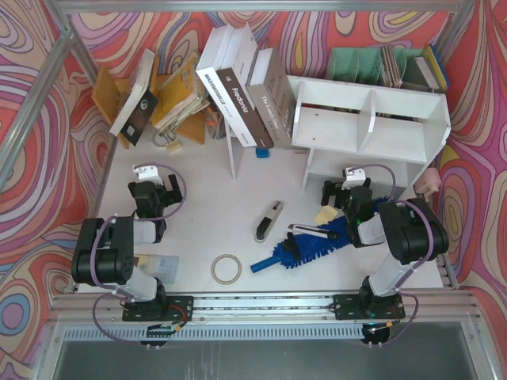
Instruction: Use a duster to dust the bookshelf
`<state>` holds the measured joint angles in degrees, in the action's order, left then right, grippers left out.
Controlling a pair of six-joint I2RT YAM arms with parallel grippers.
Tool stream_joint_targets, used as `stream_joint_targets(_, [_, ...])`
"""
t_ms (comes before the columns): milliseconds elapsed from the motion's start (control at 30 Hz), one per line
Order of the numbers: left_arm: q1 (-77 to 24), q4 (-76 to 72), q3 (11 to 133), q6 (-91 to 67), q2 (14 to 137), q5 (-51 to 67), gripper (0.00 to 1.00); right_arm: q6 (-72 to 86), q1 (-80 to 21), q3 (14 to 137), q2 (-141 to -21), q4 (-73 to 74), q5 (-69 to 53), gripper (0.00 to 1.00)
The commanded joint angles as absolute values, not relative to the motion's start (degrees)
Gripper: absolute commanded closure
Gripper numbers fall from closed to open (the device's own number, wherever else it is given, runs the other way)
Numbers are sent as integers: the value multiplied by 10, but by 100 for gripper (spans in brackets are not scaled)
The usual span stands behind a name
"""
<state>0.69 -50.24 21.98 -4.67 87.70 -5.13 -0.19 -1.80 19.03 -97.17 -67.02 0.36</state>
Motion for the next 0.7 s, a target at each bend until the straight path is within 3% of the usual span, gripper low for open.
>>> stream_joint_targets(0, [9, -498, 219, -41, 876, -44, 2, -7, -14, 199, -964, -693, 11, 1])
stream_joint_targets(667, [9, -500, 216, -37, 871, -43, 2, -7, -14, 200, -964, -692, 9, 1])
